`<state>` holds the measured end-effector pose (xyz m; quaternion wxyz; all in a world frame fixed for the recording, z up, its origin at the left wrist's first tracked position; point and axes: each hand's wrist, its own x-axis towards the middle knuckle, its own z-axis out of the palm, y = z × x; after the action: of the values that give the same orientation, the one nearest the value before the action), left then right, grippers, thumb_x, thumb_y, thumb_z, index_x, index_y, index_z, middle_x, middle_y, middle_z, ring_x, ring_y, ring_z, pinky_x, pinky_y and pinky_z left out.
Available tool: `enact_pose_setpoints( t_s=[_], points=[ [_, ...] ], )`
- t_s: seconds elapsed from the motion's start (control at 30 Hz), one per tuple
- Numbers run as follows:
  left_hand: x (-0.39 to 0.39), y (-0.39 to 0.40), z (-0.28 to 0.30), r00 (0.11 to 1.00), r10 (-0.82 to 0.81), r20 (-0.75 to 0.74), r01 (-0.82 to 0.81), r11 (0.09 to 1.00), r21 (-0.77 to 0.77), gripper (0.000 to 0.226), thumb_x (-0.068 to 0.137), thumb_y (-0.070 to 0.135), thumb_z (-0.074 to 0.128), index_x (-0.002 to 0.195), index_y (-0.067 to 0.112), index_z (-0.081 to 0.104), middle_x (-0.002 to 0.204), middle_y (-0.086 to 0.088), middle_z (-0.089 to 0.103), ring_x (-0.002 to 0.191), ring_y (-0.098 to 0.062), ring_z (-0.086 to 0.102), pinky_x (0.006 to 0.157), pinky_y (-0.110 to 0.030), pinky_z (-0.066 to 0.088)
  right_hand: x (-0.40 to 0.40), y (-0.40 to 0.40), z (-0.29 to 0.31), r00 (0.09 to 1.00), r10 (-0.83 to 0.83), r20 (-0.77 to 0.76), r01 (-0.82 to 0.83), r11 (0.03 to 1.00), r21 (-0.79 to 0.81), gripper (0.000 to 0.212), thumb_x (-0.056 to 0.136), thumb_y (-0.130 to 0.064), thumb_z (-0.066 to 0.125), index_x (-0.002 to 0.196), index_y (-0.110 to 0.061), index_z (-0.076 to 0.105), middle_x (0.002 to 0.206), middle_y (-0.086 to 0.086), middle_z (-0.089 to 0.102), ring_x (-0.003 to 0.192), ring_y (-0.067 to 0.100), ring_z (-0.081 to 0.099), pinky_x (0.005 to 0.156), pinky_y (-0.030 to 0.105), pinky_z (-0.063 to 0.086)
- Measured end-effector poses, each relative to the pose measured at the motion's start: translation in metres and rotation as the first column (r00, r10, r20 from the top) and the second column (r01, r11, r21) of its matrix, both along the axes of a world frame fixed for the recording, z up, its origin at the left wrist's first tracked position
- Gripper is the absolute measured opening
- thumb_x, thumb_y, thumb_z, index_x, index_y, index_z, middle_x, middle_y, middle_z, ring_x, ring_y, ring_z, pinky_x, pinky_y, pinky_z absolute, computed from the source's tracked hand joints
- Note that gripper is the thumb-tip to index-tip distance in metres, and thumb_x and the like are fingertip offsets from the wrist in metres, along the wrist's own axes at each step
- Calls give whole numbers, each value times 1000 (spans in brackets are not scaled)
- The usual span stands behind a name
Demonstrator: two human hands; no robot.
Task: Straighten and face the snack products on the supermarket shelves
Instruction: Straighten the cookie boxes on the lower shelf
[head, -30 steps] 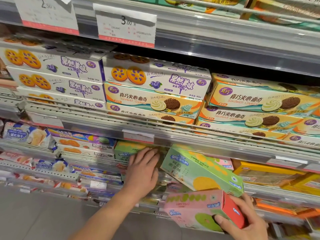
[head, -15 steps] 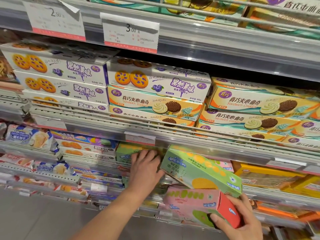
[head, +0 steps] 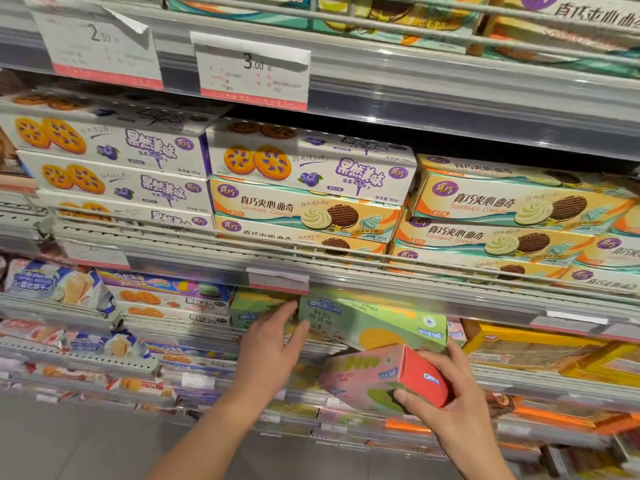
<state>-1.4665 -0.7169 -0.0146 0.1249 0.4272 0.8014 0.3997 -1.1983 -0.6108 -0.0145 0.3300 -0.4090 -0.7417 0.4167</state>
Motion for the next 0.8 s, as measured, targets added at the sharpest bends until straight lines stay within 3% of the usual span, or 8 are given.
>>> enact_pose_setpoints(
  t_s=[0.1,0.17,0.27,0.37,0.43,0.53,0.67,0.8],
  points=[
    [-3,-5,-1,998,69,11,-69,997,17,60,92,64,43,136,28,60,121,11,70,111,-13,65,92,-38,54,-11,4,3,999,38,36,-38,999,-9,70,46,-67,86,112,-58,66,127,-67,23,137,-27,20,110,51,45],
    [-5,-9,1,995,99,9,-99,995,24,49,97,50,53,140,26,56,123,10,69,111,-14,65,93,-37,54,-18,5,5,996,61,64,-61,998,-7,68,48,-67,84,113,-61,64,125,-68,23,133,-32,15,109,49,46],
    [-5,-15,3,989,142,37,-143,990,20,53,99,33,59,149,24,44,125,7,66,111,-15,64,96,-38,53,-35,1,7,994,81,76,-84,996,41,67,50,-71,82,114,-59,64,140,-45,27,134,-32,12,109,36,42],
    [-9,-20,-4,979,194,62,-196,980,26,56,96,31,59,149,29,40,129,5,63,97,-22,68,89,-44,56,-53,-2,11,985,135,107,-142,988,56,58,60,-67,85,113,-50,68,147,-31,30,136,-31,8,100,12,31],
    [-10,-22,-7,966,255,47,-257,965,45,55,95,23,61,147,22,43,136,-1,58,104,-27,65,93,-45,55,-59,0,14,971,179,156,-189,981,52,56,65,-55,89,116,-47,66,151,-29,26,132,-35,6,100,13,30],
    [-4,-25,-5,955,293,34,-295,953,63,54,94,10,64,146,10,49,147,-4,45,112,-11,52,97,-19,45,-57,3,12,976,173,134,-183,981,61,54,64,-54,90,113,-46,68,145,-42,27,134,-29,18,101,16,34],
    [-2,-26,-12,959,278,49,-280,958,60,56,92,10,63,147,11,50,147,-2,42,113,-19,57,99,-41,51,-51,-2,3,995,88,39,-91,994,69,54,59,-55,91,108,-46,72,130,-40,42,130,-10,43,94,18,44],
    [-2,-25,-16,954,282,105,-292,952,97,60,92,11,61,148,23,46,144,3,48,105,-21,62,87,-36,52,-55,-3,3,998,66,6,-66,995,73,59,57,-48,95,110,-43,70,130,-40,47,127,-14,44,89,1,37]
  ],
)
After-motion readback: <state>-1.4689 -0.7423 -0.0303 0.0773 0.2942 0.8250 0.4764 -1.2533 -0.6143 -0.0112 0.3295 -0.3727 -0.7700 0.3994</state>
